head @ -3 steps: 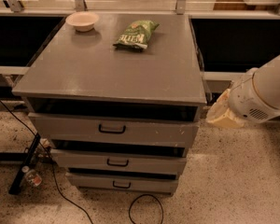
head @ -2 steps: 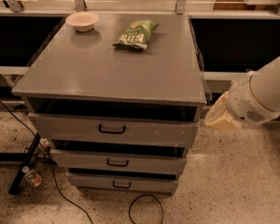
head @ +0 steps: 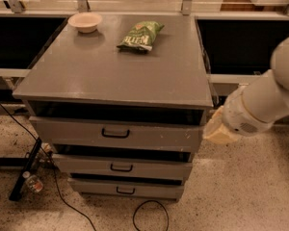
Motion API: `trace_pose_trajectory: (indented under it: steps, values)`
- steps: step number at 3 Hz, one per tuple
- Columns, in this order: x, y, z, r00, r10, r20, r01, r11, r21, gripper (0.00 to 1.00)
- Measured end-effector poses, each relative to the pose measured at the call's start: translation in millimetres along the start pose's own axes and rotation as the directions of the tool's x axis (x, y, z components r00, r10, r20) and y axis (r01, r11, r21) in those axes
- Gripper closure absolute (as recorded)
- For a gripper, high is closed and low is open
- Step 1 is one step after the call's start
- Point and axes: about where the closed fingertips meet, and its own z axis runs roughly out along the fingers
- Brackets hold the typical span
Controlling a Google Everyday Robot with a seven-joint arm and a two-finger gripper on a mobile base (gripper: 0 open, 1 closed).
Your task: Open top drawer
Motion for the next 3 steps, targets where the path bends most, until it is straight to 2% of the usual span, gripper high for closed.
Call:
trace_pose_trajectory:
  steps: [1,2,3]
  values:
    - [-5.8,4.0,26.6,1.0,-0.019,-0.018,0.018,0.9982,-0.057,1.0]
    - [-5.8,4.0,26.6,1.0,-0.019,-0.018,0.018,0.9982,-0.057,1.0]
    - [-14.3,5.0,42.6,1.0,0.028,-0.001,-0.028,0.9986,-0.044,1.0]
